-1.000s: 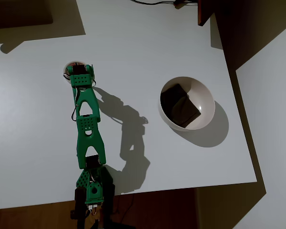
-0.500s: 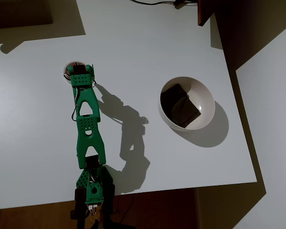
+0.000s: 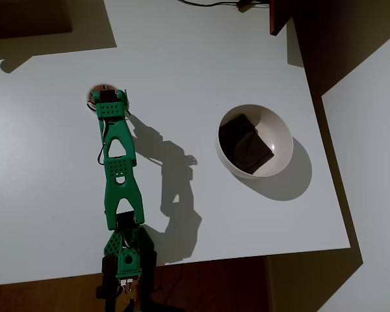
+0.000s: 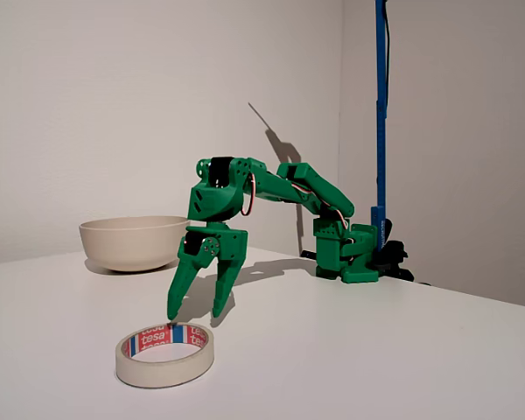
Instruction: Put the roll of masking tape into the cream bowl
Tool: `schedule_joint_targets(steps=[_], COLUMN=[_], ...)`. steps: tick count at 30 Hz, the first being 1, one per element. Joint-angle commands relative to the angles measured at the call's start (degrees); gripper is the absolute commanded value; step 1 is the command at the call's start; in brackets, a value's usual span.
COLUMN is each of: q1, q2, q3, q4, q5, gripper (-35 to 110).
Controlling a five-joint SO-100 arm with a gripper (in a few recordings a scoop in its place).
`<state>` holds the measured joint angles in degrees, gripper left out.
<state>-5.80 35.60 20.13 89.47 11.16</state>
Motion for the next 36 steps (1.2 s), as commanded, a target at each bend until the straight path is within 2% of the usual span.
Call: schedule_joint_targets(steps=[1,13,24,34,36], q1=[-1.1,-2.8,-8.7,-8.4,-8.3], q2=[1.4,-1.1,-1.4,-1.6,-1.7], q3=[-3.3,-3.3,-3.3,-3.3,-3.3], q4=[-0.3,-2.4,-2.4,-2.4,-2.5], q5=[0.7,-0.2,-0.8,-0.7,-0.8], gripper=[28,25,11,-8,-8])
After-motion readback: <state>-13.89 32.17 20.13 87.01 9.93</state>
